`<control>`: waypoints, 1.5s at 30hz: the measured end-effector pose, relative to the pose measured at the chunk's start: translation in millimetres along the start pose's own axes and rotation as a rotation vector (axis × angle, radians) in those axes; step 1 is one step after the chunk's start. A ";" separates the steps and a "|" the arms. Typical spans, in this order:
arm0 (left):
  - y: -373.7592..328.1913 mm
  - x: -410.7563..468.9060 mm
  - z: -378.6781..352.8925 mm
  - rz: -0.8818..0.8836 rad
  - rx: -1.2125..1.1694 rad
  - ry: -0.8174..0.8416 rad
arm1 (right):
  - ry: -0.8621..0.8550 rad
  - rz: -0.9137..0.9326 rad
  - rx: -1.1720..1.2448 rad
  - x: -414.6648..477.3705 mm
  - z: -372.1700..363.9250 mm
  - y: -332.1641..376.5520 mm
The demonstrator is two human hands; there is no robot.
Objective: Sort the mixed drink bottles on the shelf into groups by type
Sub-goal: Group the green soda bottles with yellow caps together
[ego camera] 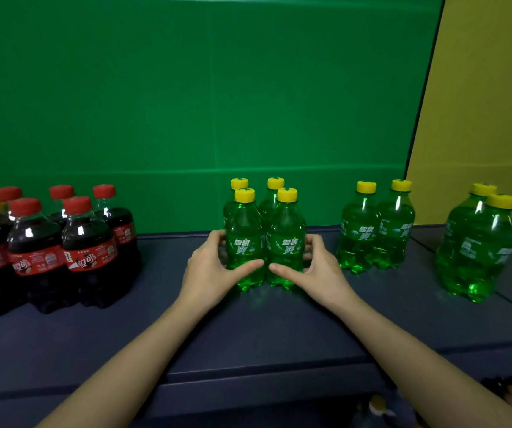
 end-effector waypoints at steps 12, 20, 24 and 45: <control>-80.2 -68.2 21.7 -0.654 0.024 -0.145 | -0.465 0.004 -0.010 -41.5 122.9 -36.2; -121.8 -77.8 -88.5 -0.583 0.187 0.165 | -0.230 -0.049 -0.014 -22.6 150.8 -92.6; -132.3 -56.0 -131.5 -0.379 0.166 0.173 | -0.103 -0.058 0.012 -9.5 144.3 -106.3; -99.4 4.1 -161.9 0.164 0.125 -0.036 | -0.010 0.000 0.072 19.2 109.2 -115.1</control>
Point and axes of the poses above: each hand's wrist, its own x-axis towards the middle knuckle, its own z-axis out of the back of the hand, y = z × x, the point moved 8 cm from there along x, towards the middle knuckle, and after that the axes turned 10 degrees about z, right-handed, at the moved point
